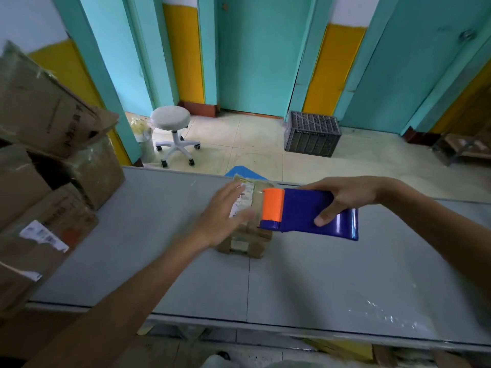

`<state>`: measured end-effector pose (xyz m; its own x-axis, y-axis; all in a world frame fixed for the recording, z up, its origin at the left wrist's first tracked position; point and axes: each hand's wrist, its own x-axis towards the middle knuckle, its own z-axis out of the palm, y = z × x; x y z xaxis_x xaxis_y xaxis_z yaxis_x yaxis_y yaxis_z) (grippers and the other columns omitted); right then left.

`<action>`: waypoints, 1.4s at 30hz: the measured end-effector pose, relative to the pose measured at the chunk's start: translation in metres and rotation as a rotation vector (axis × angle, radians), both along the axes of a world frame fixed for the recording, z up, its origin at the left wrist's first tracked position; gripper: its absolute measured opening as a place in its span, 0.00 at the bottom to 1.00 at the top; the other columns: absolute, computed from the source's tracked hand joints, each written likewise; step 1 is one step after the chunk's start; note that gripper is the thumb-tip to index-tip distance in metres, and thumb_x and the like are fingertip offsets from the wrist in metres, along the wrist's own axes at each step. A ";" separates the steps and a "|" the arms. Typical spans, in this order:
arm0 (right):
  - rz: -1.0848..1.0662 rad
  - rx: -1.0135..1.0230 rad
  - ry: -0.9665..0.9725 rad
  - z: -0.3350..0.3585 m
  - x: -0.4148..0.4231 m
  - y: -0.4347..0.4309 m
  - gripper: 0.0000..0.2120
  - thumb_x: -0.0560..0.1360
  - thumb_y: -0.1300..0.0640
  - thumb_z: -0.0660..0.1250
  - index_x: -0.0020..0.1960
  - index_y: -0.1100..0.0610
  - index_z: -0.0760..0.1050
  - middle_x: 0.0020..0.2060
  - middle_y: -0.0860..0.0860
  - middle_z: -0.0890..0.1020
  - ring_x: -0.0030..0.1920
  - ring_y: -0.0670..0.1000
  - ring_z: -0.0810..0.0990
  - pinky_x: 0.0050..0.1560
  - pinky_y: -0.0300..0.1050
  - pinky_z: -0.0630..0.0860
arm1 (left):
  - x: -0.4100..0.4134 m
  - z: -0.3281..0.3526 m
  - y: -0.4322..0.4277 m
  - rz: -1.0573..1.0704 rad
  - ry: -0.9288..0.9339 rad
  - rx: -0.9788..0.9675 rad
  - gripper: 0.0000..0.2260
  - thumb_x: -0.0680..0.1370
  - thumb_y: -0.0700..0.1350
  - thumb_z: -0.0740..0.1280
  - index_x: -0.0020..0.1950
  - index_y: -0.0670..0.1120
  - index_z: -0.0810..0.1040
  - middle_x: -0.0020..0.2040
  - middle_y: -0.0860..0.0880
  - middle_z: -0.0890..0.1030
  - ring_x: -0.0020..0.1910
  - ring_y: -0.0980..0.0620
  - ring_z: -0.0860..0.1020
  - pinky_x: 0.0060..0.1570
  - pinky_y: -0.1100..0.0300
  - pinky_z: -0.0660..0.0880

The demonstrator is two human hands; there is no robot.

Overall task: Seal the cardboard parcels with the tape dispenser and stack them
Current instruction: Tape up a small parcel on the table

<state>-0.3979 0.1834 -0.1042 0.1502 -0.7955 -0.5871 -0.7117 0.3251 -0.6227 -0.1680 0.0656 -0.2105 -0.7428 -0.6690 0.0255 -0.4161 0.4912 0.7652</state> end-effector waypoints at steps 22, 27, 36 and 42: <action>0.032 -0.061 -0.112 -0.001 0.048 -0.026 0.23 0.65 0.51 0.69 0.59 0.45 0.70 0.47 0.39 0.81 0.50 0.44 0.80 0.44 0.36 0.77 | 0.032 0.027 -0.013 0.206 0.245 1.004 0.05 0.77 0.44 0.62 0.44 0.45 0.75 0.38 0.49 0.78 0.37 0.53 0.76 0.38 0.59 0.70; 0.008 -0.065 -0.104 -0.005 0.057 -0.031 0.24 0.66 0.50 0.70 0.60 0.47 0.70 0.51 0.44 0.81 0.53 0.49 0.80 0.46 0.38 0.79 | 0.029 0.020 -0.009 0.319 0.228 0.760 0.08 0.80 0.46 0.62 0.44 0.47 0.78 0.37 0.51 0.79 0.38 0.55 0.75 0.38 0.62 0.68; 0.023 0.050 -0.158 -0.039 0.068 -0.007 0.21 0.67 0.52 0.70 0.58 0.42 0.70 0.49 0.39 0.81 0.51 0.45 0.81 0.48 0.39 0.78 | 0.058 -0.015 0.007 0.333 0.131 0.269 0.12 0.76 0.44 0.67 0.32 0.52 0.79 0.29 0.58 0.80 0.33 0.64 0.78 0.36 0.70 0.69; -0.037 0.046 -0.134 -0.034 0.050 0.018 0.33 0.62 0.45 0.72 0.66 0.48 0.68 0.52 0.45 0.81 0.53 0.51 0.80 0.53 0.46 0.79 | 0.062 -0.010 -0.006 0.300 0.104 0.173 0.14 0.76 0.43 0.68 0.31 0.53 0.77 0.23 0.63 0.77 0.30 0.72 0.75 0.33 0.80 0.65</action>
